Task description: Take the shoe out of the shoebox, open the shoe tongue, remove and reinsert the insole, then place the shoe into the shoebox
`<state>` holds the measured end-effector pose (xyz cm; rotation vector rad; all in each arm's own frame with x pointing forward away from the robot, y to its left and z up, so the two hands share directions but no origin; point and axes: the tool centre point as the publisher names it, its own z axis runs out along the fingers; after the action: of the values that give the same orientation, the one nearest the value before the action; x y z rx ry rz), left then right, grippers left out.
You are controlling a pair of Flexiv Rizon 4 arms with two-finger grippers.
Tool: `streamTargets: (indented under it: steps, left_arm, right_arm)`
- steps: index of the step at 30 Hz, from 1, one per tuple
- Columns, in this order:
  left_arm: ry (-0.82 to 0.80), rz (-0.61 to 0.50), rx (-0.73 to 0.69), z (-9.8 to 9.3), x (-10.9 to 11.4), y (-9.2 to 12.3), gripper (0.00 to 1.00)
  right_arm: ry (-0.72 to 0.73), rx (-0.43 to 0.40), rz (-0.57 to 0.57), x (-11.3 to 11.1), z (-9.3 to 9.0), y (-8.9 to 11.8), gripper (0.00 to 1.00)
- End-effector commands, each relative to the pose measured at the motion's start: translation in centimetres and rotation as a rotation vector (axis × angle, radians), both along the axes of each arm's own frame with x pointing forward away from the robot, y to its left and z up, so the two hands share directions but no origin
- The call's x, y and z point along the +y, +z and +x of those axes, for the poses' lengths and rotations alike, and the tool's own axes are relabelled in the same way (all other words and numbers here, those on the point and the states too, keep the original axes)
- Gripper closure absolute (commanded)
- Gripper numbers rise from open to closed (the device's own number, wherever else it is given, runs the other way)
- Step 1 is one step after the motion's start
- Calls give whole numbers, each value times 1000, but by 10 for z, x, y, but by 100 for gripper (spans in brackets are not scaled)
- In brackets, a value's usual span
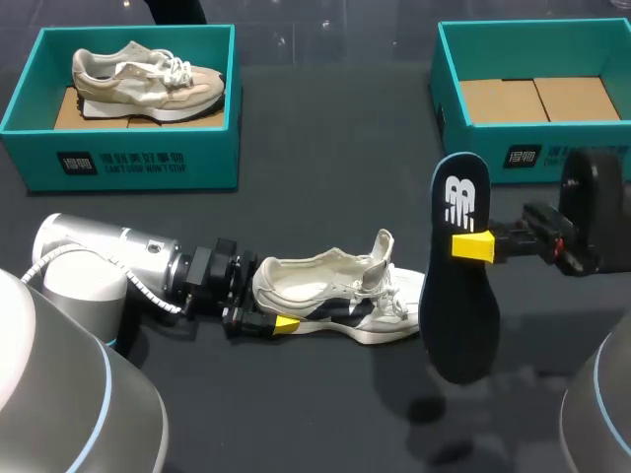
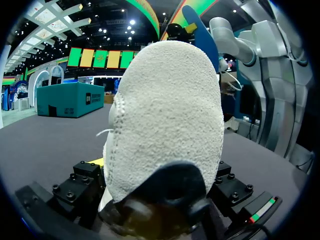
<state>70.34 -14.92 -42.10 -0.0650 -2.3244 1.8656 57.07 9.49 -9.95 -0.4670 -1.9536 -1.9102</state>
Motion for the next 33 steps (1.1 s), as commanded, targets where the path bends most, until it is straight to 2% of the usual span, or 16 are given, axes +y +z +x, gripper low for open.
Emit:
streamTargets:
  steps: [1, 7, 8, 10, 11, 12, 23, 33]
  left_arm:
    - [0, 1, 1, 1, -1, -1, 100]
    - [-11, 4, -23, 1, -2, 5, 100]
    - [-15, 5, -22, 1, -2, 5, 93]
    - [-26, 16, -16, 0, -1, 6, 58]
    - [-30, 28, -23, 0, 0, 6, 20]
    - [-27, 39, -29, -1, 1, 5, 0]
    - [10, 170, -32, -2, 20, 6, 0]
    - [0, 320, -21, -4, 53, 8, 0]
  right_arm:
    - [-6, -3, 5, -3, -6, -2, 100]
    - [-6, -3, 5, -3, -6, -2, 100]
    - [-6, -3, 5, -3, -6, -2, 100]
    - [-6, -3, 5, -3, -6, -2, 100]
    - [-6, -3, 5, -3, -6, -2, 100]
    - [-6, -3, 5, -3, -6, -2, 100]
    - [-6, -3, 5, -3, -6, -2, 100]
    - [-6, -3, 5, -3, -6, -2, 100]
